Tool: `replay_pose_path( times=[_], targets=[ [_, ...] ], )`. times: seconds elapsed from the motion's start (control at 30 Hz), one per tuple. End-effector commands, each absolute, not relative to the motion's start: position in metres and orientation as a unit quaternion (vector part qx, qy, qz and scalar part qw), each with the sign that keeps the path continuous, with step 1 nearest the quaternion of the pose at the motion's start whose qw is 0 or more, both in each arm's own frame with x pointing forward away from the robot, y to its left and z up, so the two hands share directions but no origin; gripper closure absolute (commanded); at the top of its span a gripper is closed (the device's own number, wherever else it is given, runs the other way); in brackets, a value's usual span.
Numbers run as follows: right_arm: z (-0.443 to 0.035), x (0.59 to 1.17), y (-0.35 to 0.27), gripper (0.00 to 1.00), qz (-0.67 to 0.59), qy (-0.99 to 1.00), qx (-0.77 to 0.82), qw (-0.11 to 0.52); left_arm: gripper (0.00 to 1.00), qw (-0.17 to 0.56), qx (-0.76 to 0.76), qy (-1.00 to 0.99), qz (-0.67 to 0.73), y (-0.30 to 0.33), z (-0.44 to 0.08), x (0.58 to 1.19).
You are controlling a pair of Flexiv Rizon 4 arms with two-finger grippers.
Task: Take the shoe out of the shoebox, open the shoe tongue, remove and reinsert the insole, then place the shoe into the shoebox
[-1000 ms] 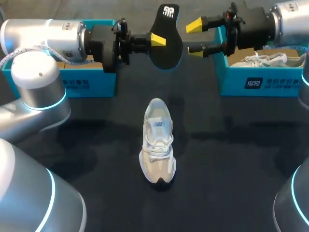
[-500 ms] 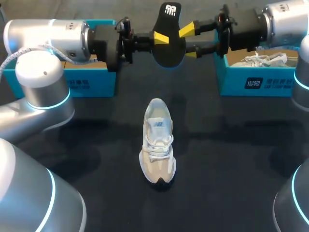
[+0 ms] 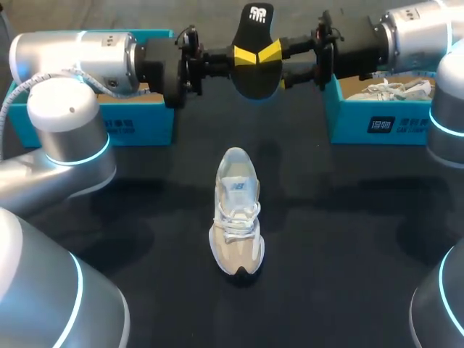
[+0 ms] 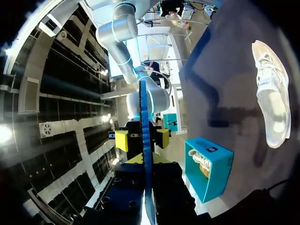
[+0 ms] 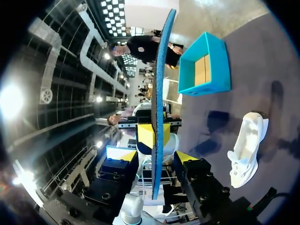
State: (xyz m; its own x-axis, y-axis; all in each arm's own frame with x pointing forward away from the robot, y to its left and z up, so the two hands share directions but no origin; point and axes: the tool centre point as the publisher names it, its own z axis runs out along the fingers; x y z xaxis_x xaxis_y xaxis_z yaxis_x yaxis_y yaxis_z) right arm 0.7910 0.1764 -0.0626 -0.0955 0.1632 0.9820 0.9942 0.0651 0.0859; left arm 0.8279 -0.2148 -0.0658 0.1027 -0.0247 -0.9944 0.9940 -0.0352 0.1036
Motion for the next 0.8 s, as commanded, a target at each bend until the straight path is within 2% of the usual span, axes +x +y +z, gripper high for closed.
replay_pose_path(
  times=[0.03,0.27,0.43,0.5,0.67,0.8],
  targets=[
    [-0.0647,0.7935,0.1775,0.56,-0.463,-0.575,-0.505,0.447,1.0,0.521,0.529,0.456,-0.49,-0.217,-0.0668,0.8265],
    [-0.063,0.796,0.1756,0.59,-0.463,-0.576,-0.507,0.445,1.0,0.521,0.528,0.457,-0.491,-0.2158,-0.0677,0.8248],
    [-0.0626,0.7963,0.1753,0.67,-0.463,-0.576,-0.506,0.444,1.0,0.523,0.527,0.457,-0.489,-0.2147,-0.0671,0.8256],
    [-0.0627,0.7962,0.1753,0.73,-0.463,-0.576,-0.506,0.445,1.0,0.524,0.528,0.456,-0.489,-0.2147,-0.067,0.8257],
    [-0.064,0.7955,0.1765,0.95,-0.462,-0.575,-0.506,0.447,1.0,0.526,0.526,0.456,-0.489,-0.2146,-0.0666,0.8262],
    [-0.0642,0.7954,0.1766,1.0,-0.462,-0.575,-0.505,0.448,1.0,0.524,0.527,0.456,-0.489,-0.2151,-0.0664,0.8257]
  ],
)
